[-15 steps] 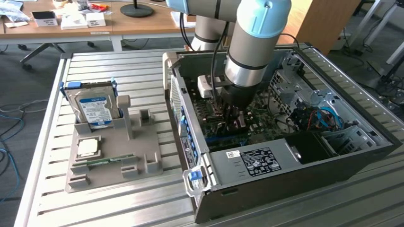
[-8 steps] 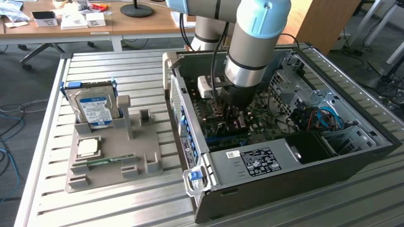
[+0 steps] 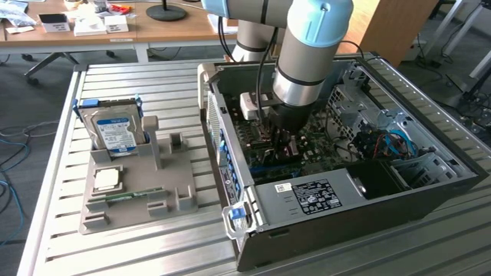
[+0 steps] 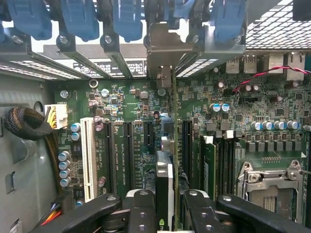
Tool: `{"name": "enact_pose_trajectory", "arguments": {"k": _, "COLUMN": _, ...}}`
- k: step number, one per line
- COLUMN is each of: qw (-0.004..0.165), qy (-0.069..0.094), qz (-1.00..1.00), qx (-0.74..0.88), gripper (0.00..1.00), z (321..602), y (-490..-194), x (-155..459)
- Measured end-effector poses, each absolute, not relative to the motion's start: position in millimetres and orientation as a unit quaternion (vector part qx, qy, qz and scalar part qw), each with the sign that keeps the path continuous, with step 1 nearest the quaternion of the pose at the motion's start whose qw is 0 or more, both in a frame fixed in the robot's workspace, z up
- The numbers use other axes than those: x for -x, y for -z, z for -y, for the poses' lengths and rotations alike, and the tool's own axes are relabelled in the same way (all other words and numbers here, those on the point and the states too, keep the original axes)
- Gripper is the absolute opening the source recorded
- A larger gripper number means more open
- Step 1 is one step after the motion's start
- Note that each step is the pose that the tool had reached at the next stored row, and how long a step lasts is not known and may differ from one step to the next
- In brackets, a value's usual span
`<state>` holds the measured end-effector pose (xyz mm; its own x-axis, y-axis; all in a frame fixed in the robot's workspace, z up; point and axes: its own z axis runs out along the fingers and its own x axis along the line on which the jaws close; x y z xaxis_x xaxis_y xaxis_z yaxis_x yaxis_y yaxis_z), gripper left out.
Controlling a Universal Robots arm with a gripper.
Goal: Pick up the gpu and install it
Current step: 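Insert the gpu into the slot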
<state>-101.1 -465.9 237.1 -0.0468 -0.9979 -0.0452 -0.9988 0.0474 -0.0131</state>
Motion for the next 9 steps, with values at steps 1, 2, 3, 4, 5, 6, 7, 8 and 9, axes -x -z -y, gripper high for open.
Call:
{"name": "enact_pose_trajectory", "arguments": {"k": 1, "qw": 0.021, "qy": -0.011, "qz": -0.723, "qx": 0.69, "gripper": 0.27, "z": 466.0, "y": -237.2, "x": 101.1}}
{"name": "enact_pose_trajectory", "arguments": {"k": 2, "qw": 0.021, "qy": -0.011, "qz": -0.723, "qx": 0.69, "gripper": 0.27, "z": 465.9, "y": -237.2, "x": 101.1}}
{"name": "enact_pose_trajectory", "arguments": {"k": 3, "qw": 0.021, "qy": -0.012, "qz": -0.723, "qx": 0.69, "gripper": 0.27, "z": 465.8, "y": -236.9, "x": 101.3}}
{"name": "enact_pose_trajectory", "arguments": {"k": 4, "qw": 0.021, "qy": -0.011, "qz": -0.724, "qx": 0.69, "gripper": 0.28, "z": 465.8, "y": -236.7, "x": 101.5}}
{"name": "enact_pose_trajectory", "arguments": {"k": 5, "qw": 0.021, "qy": -0.011, "qz": -0.724, "qx": 0.69, "gripper": 0.33, "z": 465.8, "y": -236.7, "x": 101.3}}
{"name": "enact_pose_trajectory", "arguments": {"k": 6, "qw": 0.021, "qy": -0.011, "qz": -0.723, "qx": 0.69, "gripper": 0.33, "z": 465.8, "y": -237.1, "x": 101.2}}
{"name": "enact_pose_trajectory", "arguments": {"k": 7, "qw": 0.021, "qy": -0.011, "qz": -0.723, "qx": 0.69, "gripper": 0.4, "z": 465.9, "y": -237.1, "x": 101.1}}
{"name": "enact_pose_trajectory", "arguments": {"k": 8, "qw": 0.021, "qy": -0.011, "qz": -0.723, "qx": 0.69, "gripper": 0.4, "z": 466.0, "y": -237.1, "x": 101.1}}
{"name": "enact_pose_trajectory", "arguments": {"k": 9, "qw": 0.021, "qy": -0.011, "qz": -0.723, "qx": 0.69, "gripper": 0.4, "z": 466.0, "y": -237.1, "x": 101.1}}
